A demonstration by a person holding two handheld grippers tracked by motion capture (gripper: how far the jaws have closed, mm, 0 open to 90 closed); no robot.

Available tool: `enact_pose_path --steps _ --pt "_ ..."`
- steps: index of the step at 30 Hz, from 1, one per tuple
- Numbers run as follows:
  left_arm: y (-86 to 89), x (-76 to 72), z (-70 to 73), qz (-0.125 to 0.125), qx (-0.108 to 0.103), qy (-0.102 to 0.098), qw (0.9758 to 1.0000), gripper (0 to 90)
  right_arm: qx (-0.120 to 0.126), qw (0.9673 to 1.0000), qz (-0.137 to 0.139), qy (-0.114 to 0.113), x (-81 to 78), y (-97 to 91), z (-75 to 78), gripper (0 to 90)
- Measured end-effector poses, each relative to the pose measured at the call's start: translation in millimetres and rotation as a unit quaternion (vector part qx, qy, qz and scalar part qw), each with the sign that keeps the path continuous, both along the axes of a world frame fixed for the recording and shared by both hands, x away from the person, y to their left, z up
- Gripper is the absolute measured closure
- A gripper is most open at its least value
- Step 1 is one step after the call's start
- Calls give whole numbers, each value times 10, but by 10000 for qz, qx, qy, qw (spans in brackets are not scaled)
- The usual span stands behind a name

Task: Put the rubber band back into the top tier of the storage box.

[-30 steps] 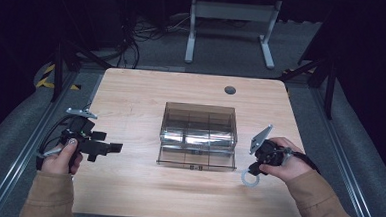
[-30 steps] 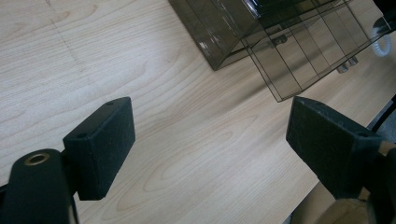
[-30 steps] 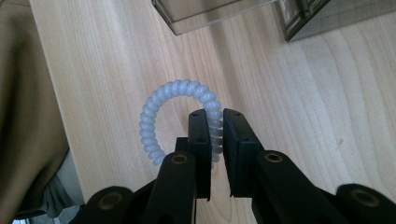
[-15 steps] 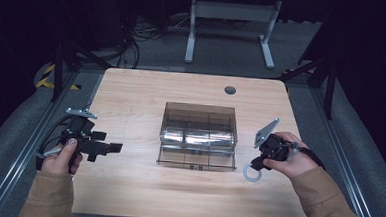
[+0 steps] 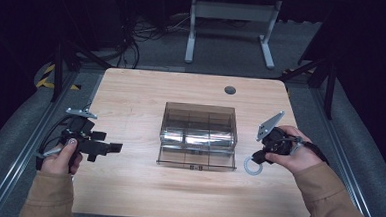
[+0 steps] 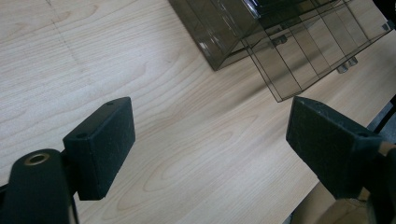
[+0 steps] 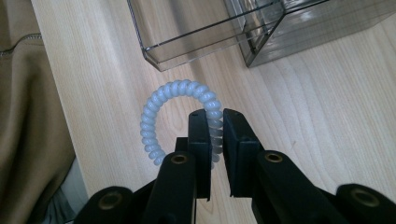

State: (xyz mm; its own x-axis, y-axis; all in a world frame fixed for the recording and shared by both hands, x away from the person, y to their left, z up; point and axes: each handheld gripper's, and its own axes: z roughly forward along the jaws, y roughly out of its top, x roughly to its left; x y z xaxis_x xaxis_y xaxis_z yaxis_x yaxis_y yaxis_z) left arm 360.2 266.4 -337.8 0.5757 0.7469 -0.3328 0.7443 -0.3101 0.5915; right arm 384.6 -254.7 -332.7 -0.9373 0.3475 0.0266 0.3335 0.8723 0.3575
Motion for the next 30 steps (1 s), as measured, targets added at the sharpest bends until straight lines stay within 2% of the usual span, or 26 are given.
enact_pose_path --steps 2,3,14,30 --pt "0 0 0 1 -1 -1 10000 162 -35 10000 -80 42 -10 -1 16 831" --pt "1 -2 2 2 -4 -1 10000 162 -1 10000 -44 -29 3 -3 44 831" --pt "0 -2 -2 5 8 4 10000 162 123 9998 -45 -151 23 0 168 831" --pt "-1 -3 1 -14 1 -2 10000 162 209 9994 123 -258 71 181 321 831"
